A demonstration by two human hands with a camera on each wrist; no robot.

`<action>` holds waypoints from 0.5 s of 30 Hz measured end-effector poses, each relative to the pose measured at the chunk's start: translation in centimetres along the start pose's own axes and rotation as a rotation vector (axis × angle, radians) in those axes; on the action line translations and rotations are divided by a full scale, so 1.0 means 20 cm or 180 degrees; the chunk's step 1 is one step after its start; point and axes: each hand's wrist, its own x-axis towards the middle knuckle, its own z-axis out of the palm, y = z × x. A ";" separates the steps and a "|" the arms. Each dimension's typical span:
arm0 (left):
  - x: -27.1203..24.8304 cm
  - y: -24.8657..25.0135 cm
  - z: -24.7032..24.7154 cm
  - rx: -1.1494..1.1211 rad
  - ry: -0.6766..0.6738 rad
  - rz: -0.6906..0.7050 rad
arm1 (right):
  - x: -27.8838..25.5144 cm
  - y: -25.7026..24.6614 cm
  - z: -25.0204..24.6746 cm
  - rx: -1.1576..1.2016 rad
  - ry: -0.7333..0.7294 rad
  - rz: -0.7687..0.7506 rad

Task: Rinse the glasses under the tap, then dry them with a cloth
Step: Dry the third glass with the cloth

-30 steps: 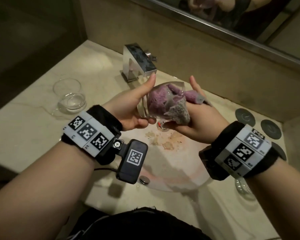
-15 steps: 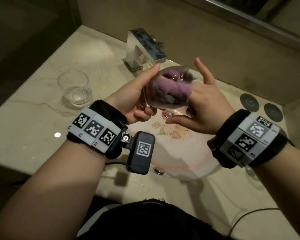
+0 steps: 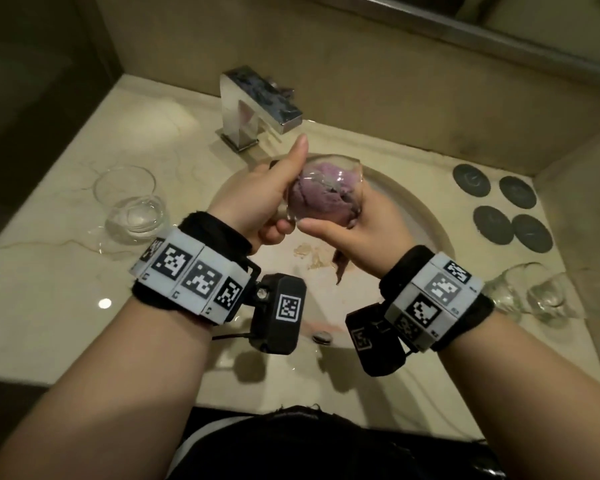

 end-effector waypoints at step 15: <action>-0.15 -0.08 0.43 0.0052 0.0868 0.0218 | -0.16 0.14 -0.27 0.0336 -0.0475 0.0113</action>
